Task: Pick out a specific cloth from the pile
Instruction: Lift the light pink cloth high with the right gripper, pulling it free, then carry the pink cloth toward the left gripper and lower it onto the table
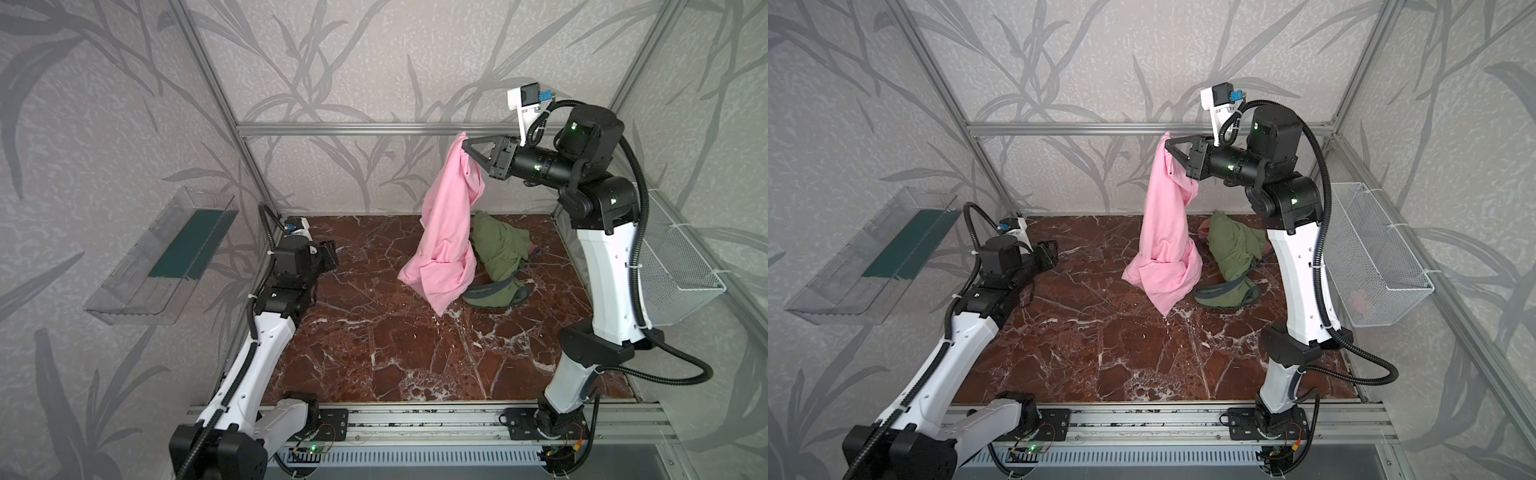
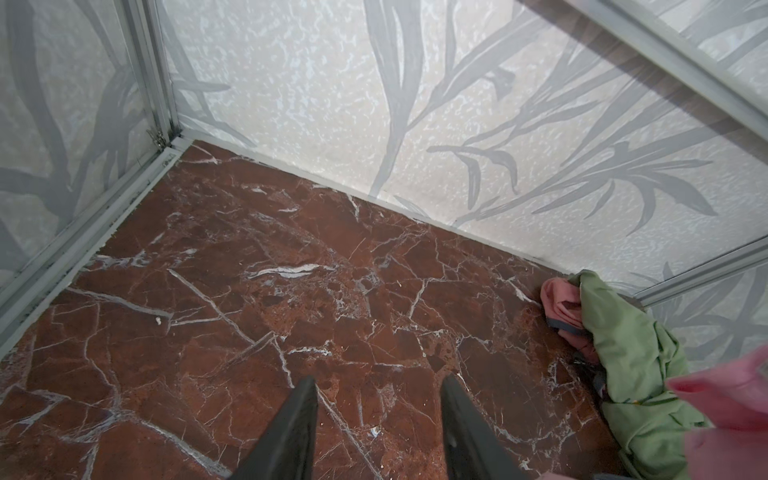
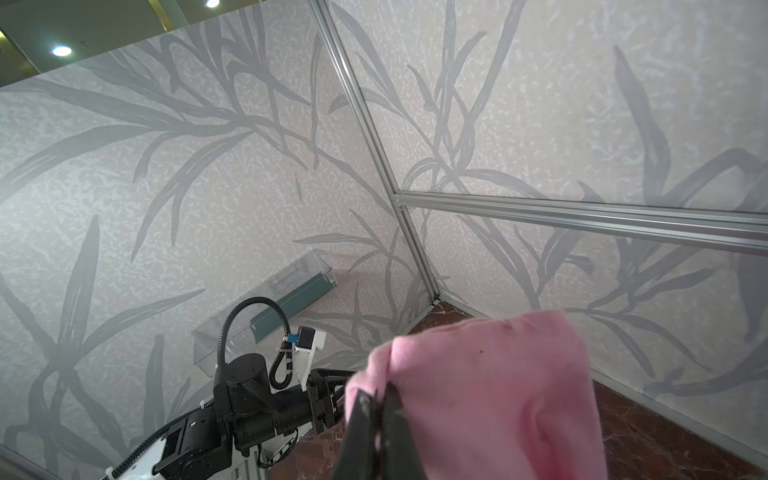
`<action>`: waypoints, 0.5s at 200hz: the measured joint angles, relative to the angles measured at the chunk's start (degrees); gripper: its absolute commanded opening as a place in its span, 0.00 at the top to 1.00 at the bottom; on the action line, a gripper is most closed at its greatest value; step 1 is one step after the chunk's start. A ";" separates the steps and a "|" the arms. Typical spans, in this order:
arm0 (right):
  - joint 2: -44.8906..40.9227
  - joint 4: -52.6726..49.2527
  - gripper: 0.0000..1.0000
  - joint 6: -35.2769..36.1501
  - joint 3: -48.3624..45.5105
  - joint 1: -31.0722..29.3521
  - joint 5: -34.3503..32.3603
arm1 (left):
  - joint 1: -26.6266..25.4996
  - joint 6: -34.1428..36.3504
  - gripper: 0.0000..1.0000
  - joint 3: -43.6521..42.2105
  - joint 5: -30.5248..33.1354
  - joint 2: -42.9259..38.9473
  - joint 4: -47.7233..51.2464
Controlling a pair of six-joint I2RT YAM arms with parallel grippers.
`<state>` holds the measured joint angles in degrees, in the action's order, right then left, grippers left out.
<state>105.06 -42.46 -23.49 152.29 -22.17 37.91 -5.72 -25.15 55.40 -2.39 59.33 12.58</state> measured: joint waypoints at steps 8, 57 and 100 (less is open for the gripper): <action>0.50 0.00 1.00 -0.26 0.31 -1.07 0.35 | -0.07 -0.02 0.53 0.13 0.33 -1.18 0.52; 4.44 0.92 1.00 -1.03 2.19 -8.33 1.84 | -0.13 0.33 0.52 2.40 2.69 -6.32 5.73; 11.54 4.61 1.00 -3.26 7.13 -13.73 2.27 | -0.15 1.18 0.51 2.51 4.83 -9.27 8.92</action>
<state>116.60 -37.85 -26.74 159.41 -35.90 40.18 -5.87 -23.97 57.91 2.44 50.06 21.50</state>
